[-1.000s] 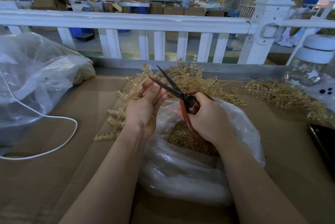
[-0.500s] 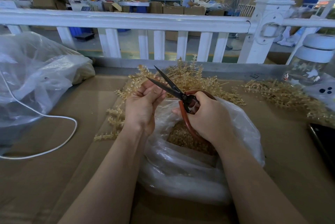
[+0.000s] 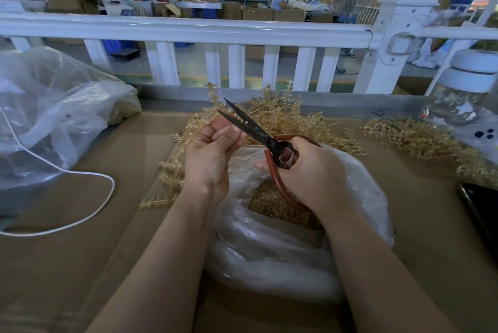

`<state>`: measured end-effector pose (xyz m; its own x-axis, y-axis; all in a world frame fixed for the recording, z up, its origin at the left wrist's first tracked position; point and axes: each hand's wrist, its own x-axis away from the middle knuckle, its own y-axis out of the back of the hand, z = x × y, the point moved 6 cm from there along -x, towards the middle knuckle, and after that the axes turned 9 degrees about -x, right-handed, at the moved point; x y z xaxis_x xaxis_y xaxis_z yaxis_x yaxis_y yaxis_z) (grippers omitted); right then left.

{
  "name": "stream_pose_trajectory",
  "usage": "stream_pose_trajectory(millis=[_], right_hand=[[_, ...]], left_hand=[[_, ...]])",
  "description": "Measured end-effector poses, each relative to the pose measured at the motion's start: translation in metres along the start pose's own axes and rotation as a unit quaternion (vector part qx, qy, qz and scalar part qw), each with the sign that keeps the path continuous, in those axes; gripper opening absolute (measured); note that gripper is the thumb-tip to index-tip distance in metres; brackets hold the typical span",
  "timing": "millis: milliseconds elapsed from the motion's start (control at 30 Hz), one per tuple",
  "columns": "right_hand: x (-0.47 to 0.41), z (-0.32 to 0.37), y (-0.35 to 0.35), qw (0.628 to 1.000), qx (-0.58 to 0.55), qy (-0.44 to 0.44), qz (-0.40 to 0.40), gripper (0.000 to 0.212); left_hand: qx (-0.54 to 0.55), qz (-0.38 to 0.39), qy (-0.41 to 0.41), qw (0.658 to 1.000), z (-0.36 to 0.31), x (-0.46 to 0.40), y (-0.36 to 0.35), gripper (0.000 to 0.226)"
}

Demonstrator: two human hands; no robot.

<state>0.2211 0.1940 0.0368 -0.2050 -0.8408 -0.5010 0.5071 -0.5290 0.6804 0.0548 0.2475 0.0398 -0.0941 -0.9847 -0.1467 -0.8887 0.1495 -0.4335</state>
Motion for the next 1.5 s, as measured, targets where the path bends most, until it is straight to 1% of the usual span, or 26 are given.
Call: stream_pose_trajectory(millis=[100,333,600,733,833,967,1033,1133,1267,1367,1500], right_hand=[[0.001,0.002,0.001,1.000,-0.014,0.009,-0.008,0.066],[0.002,0.003,0.000,1.000,-0.021,0.017,-0.007,0.062],[0.000,0.001,-0.002,1.000,-0.018,-0.003,0.010,0.062],[0.000,0.002,-0.001,1.000,-0.012,-0.005,0.011,0.071],[0.001,0.005,0.002,1.000,0.004,0.003,0.005,0.080],[0.001,0.004,0.003,1.000,0.013,0.006,-0.001,0.066],[0.000,0.003,0.002,1.000,0.015,0.002,0.001,0.067],[0.001,0.003,0.002,1.000,0.018,0.007,-0.005,0.070],[0.001,0.004,0.002,1.000,0.010,0.011,-0.009,0.074],[0.001,0.003,0.001,1.000,0.002,0.006,-0.001,0.075],[0.001,0.004,0.002,1.000,0.013,0.003,-0.004,0.083]], left_hand=[[0.004,0.003,0.004,1.000,0.000,-0.001,0.001,0.016],[0.003,0.001,0.023,1.000,0.000,0.000,0.003,0.018],[-0.015,-0.001,0.023,1.000,0.000,-0.001,0.004,0.018],[-0.033,-0.003,0.018,0.999,0.000,-0.001,0.004,0.020],[-0.050,0.003,0.006,0.999,-0.001,0.000,0.003,0.027],[-0.069,0.029,-0.007,0.997,-0.001,0.001,0.000,0.022],[-0.069,0.037,-0.006,0.997,0.000,0.001,-0.001,0.024],[-0.053,0.035,0.009,0.998,0.002,0.000,0.000,0.024],[-0.030,0.037,0.033,0.998,0.006,-0.002,0.002,0.013],[-0.021,0.036,0.049,0.998,0.008,-0.003,0.003,0.012],[-0.032,0.044,0.065,0.996,0.010,-0.003,0.002,0.013]])
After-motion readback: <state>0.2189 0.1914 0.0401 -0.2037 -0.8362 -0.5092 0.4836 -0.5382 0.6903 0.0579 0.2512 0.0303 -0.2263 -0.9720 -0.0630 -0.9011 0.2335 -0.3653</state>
